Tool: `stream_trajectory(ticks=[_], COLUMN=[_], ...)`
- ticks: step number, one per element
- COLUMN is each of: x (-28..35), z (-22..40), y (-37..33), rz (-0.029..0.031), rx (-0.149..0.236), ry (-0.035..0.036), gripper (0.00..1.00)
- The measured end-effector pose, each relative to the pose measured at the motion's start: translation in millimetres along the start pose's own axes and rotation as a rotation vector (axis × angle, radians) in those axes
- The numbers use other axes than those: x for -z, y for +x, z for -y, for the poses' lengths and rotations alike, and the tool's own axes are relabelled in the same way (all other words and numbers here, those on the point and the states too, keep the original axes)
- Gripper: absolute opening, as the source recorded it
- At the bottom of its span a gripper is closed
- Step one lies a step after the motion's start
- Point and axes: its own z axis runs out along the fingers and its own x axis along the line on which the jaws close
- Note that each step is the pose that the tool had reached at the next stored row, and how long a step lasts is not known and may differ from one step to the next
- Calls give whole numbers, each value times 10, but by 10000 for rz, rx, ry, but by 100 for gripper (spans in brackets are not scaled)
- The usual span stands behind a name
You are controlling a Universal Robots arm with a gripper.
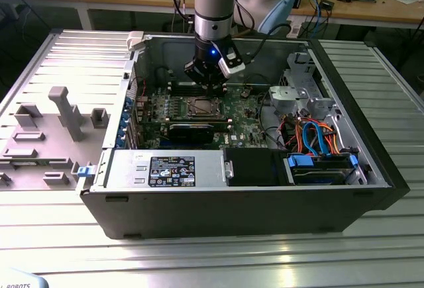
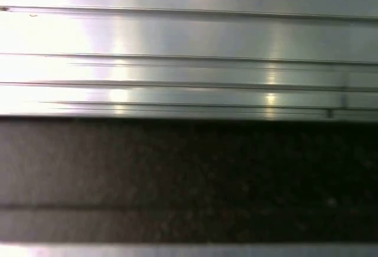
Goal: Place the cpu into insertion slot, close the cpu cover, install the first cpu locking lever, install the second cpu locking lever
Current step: 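Install the first cpu locking lever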
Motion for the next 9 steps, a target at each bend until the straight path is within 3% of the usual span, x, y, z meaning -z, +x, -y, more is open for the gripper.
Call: stream_trajectory(ticks=[2, 6, 9], x=[-2, -9, -16], z=[0, -1, -1], y=[-1, -4, -7], rz=[0, -2, -3], rx=[0, 4, 6], ry=[5, 141, 194], gripper=[11, 11, 11])
